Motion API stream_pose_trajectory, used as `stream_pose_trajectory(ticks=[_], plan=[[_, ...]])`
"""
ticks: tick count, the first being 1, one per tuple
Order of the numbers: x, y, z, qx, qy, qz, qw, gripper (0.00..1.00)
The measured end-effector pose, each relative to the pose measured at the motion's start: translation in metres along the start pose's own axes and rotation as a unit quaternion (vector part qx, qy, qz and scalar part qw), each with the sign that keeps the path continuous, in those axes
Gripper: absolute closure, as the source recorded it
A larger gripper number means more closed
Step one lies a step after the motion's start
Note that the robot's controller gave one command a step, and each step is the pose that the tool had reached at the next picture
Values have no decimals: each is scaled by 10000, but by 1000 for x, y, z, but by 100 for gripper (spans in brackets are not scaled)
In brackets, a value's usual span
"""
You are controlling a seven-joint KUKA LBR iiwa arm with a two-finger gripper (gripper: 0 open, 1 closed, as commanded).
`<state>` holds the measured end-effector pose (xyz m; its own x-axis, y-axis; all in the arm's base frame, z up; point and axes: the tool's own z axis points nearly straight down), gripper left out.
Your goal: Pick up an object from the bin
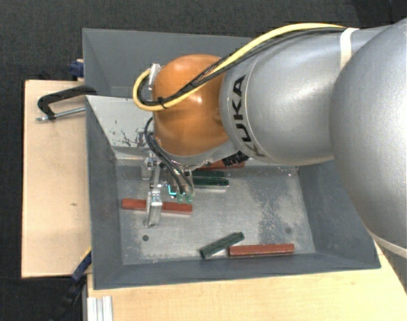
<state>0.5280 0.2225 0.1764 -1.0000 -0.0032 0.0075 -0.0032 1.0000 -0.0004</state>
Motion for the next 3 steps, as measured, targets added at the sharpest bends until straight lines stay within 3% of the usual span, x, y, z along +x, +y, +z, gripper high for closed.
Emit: stream_pose_trajectory(ticks=[1,2,3], plan=[[-1,0,-2,-5,-19,6,10000,0],[-18,3,43,-21,-73,-81,9999,0],[-35,-3,105,-9,-40,-587,9983,100]])
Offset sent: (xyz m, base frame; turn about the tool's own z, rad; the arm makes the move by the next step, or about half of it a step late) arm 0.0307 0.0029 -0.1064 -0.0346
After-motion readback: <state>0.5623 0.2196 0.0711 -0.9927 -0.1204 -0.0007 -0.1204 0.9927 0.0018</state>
